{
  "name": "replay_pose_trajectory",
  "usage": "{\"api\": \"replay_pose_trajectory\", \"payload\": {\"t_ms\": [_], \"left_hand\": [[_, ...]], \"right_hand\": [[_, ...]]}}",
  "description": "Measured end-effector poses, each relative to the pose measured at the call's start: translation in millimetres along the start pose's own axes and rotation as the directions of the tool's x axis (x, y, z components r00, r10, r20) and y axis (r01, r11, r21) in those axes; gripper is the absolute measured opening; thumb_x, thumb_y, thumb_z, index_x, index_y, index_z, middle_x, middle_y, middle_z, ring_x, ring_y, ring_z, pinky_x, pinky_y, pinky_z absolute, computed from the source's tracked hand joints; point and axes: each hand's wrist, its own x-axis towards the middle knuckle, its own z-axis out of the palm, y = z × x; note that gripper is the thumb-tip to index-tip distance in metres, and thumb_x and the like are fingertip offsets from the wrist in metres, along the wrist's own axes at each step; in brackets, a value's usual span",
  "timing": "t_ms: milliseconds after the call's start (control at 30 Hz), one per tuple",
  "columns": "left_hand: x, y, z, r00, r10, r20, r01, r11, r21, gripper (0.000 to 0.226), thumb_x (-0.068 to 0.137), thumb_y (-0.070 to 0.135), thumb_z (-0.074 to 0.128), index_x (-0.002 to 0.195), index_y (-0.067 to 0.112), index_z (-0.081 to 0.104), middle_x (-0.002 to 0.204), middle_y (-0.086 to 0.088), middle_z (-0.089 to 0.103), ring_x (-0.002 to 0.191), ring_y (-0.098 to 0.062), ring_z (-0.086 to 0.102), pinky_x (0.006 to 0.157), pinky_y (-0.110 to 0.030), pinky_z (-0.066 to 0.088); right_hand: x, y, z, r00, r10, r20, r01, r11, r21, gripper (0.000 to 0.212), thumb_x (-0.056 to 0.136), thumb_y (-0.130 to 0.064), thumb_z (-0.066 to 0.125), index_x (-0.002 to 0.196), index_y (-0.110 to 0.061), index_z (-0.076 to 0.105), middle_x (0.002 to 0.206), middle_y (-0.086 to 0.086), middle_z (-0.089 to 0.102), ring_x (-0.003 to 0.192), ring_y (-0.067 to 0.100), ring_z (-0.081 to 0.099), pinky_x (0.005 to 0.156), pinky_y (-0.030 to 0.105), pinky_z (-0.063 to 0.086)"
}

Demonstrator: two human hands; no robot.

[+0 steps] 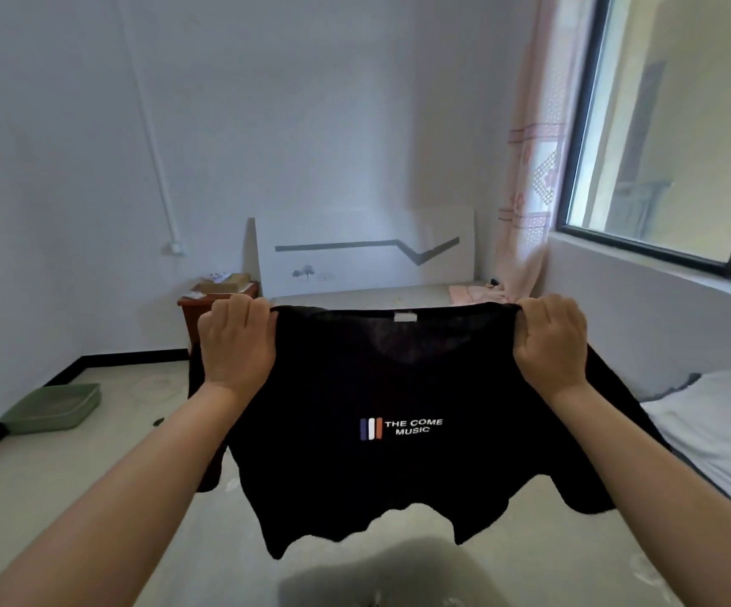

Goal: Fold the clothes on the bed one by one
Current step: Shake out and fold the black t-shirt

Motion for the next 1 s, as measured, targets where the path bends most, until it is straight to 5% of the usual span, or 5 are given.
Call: {"api": "replay_pose_trajectory", "payload": {"t_ms": [167, 400, 667, 1000], "left_hand": [[14.6, -9.6, -15.2, 0.996, 0.034, -0.087, -0.031, 0.999, 0.039, 0.012, 0.08, 0.019, 0.04, 0.082, 0.008, 0.038, 0.067, -0.019, 0.057, 0.07, -0.025, 0.03, 0.05, -0.032, 0.042], [-25.2, -1.3, 24.0, 0.967, -0.015, 0.255, 0.019, 1.0, -0.014, 0.018, 0.081, 0.021, 0.037, 0.077, 0.005, 0.044, 0.063, -0.019, 0.051, 0.052, -0.032, 0.052, 0.046, -0.034, 0.039], [-136.4, 27.0, 142.6, 0.758, -0.096, 0.645, 0.057, 0.995, 0.08, 0.034, 0.075, 0.021, 0.037, 0.062, 0.002, 0.061, 0.057, -0.014, 0.053, 0.048, -0.028, 0.055, 0.042, -0.031, 0.043], [-246.2, 36.6, 273.6, 0.557, -0.185, 0.81, 0.106, 0.983, 0.152, 0.024, 0.077, 0.016, 0.046, 0.064, -0.002, 0.058, 0.058, -0.018, 0.052, 0.049, -0.03, 0.053, 0.044, -0.031, 0.04]], "right_hand": [[17.3, 2.1, -13.5, 0.996, -0.077, -0.038, 0.076, 0.997, -0.024, 0.03, 0.078, -0.013, 0.041, 0.071, 0.007, 0.062, 0.065, 0.023, 0.056, 0.067, 0.033, 0.051, 0.062, 0.033, 0.025], [-23.4, 20.5, 44.8, 0.971, -0.096, 0.218, 0.091, 0.995, 0.034, 0.031, 0.077, -0.012, 0.038, 0.062, 0.007, 0.058, 0.059, 0.021, 0.053, 0.053, 0.037, 0.054, 0.049, 0.038, 0.046], [-140.5, 62.7, 170.4, 0.823, -0.065, 0.565, 0.016, 0.996, 0.091, 0.029, 0.074, -0.01, 0.038, 0.054, 0.002, 0.055, 0.053, 0.02, 0.051, 0.044, 0.032, 0.052, 0.042, 0.032, 0.043], [-246.8, 101.6, 315.0, 0.644, -0.042, 0.764, -0.091, 0.987, 0.131, 0.02, 0.077, -0.002, 0.048, 0.06, 0.005, 0.055, 0.057, 0.021, 0.051, 0.051, 0.036, 0.052, 0.046, 0.04, 0.045]]}}
